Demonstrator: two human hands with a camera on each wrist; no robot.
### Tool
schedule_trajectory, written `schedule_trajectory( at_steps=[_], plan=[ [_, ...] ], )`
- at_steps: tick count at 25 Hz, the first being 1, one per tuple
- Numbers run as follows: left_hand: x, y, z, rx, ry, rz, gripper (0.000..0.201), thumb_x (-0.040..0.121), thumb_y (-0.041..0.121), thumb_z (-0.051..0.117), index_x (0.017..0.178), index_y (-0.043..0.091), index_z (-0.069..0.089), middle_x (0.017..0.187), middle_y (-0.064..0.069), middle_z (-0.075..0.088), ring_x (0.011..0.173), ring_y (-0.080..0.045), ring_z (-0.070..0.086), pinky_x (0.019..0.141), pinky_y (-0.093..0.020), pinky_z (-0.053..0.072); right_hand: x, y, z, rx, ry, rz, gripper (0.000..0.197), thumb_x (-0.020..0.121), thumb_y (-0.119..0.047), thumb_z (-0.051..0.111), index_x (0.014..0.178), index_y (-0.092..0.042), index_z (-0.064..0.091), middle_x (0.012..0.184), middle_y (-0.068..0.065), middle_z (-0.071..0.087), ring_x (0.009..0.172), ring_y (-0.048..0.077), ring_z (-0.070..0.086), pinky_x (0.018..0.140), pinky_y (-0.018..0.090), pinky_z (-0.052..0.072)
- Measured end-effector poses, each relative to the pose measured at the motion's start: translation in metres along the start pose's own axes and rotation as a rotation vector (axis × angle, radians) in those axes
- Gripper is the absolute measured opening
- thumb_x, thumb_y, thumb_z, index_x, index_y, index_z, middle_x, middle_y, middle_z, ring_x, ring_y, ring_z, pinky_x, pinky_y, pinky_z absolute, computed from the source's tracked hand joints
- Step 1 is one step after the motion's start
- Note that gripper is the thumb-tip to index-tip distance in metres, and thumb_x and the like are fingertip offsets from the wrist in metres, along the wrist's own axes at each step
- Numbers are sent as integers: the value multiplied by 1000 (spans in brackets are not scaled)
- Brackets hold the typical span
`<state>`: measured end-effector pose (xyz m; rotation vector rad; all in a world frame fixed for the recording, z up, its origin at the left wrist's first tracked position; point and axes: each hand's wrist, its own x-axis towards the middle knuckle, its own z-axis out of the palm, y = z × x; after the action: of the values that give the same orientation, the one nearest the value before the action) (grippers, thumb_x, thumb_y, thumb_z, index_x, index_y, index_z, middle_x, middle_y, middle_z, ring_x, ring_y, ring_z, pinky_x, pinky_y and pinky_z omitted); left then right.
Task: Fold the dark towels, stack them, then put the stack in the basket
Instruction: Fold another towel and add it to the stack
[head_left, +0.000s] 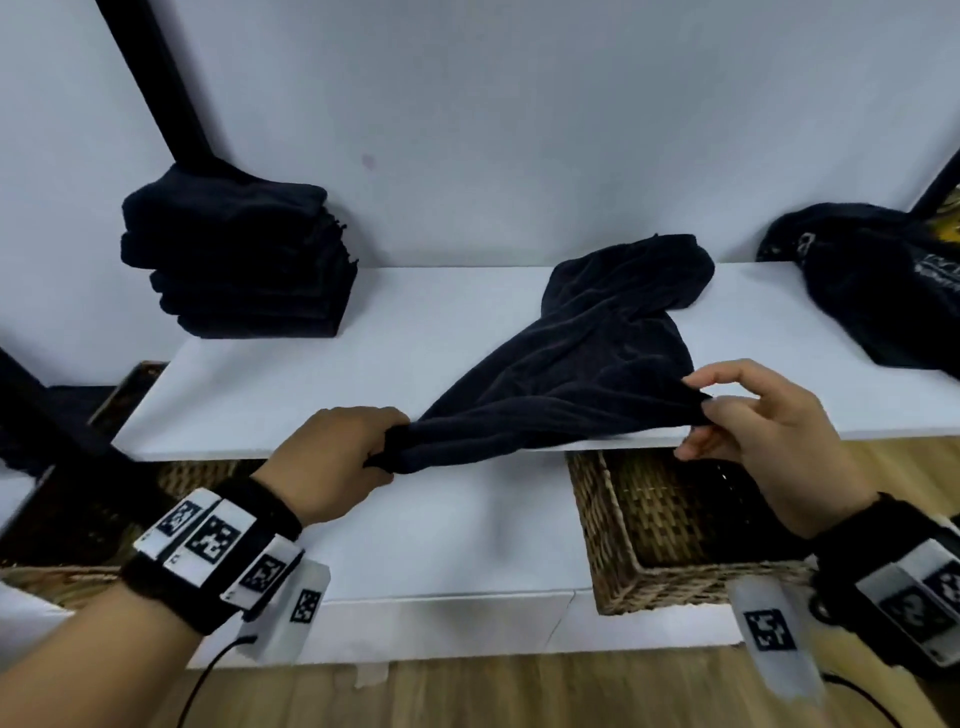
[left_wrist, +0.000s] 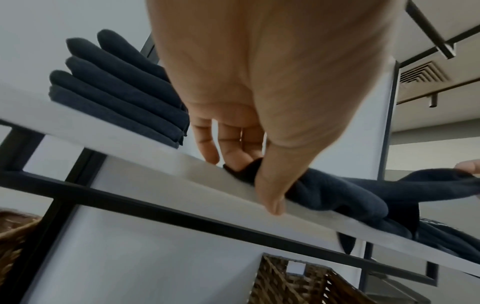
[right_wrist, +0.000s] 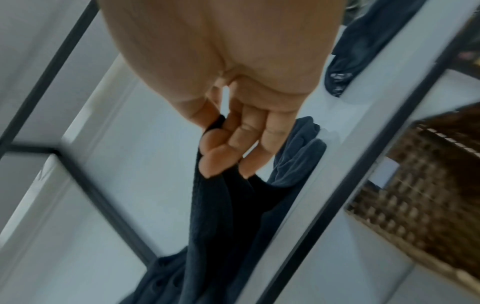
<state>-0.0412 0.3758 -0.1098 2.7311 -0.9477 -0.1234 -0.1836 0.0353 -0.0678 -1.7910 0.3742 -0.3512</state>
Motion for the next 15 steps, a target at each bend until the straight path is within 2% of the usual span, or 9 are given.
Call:
schedule_trajectory(
  at_steps=[2,4,6,8,9,10,12,13,15],
  plan=[
    [-6,-4,3,-91,87,87,19,81,22,72,92,33,60,76,14,49,70,-8,50,66,-25,39,-21,0,1,101,115,-13,35,95,3,45,95,-20,71,59,11,62,58,26,65,65,32,59],
    [-14,-3,1,-262,213,147,21,77,15,75,84,29,61,82,13,50,75,-7,52,69,-23,44,-42,3,-2,165,212,-18,38,96,3,43,91,-18,74,65,7,64,59,24,63,64,31,59],
    [-21,5,-5,-403,286,238,30,74,1,75,80,23,57,91,12,56,83,-7,55,71,-15,42,-61,7,-8,186,268,-6,44,95,5,41,79,-16,76,73,6,71,62,25,65,62,28,59],
    [-29,20,-14,-561,230,342,33,72,-7,69,77,19,49,99,9,66,96,-5,61,77,-14,45,-75,9,-15,201,303,0,49,92,10,39,71,-13,77,77,5,74,62,23,69,61,24,58],
    [-33,27,-18,-651,159,379,32,72,-7,64,77,19,46,100,7,70,102,-6,64,80,-21,50,-82,11,-21,194,311,-6,50,90,13,39,72,-14,78,77,5,75,64,23,71,62,23,58],
    [-37,33,-20,-712,82,401,31,72,-6,59,76,22,45,98,5,72,103,-9,66,79,-33,54,-88,12,-28,184,305,-14,51,87,16,40,75,-15,78,79,6,75,67,22,72,64,21,57],
    [-45,45,-24,-721,-9,425,32,74,-4,54,77,26,43,84,4,71,83,-16,67,63,-50,52,-100,13,-42,136,278,-41,47,83,19,48,82,-17,78,82,8,76,76,22,74,70,20,57],
    [-47,51,-25,-713,-16,433,32,74,-3,52,79,28,45,78,4,68,73,-20,63,60,-51,49,-104,13,-48,105,284,-58,38,80,14,57,84,-18,77,84,7,76,79,21,74,72,19,57],
    [-47,59,-29,-742,10,441,37,75,-3,50,90,30,57,81,3,66,75,-20,62,68,-40,52,-108,10,-55,61,305,-114,19,77,-5,66,86,-19,75,83,2,77,80,17,74,68,15,56]
  ],
)
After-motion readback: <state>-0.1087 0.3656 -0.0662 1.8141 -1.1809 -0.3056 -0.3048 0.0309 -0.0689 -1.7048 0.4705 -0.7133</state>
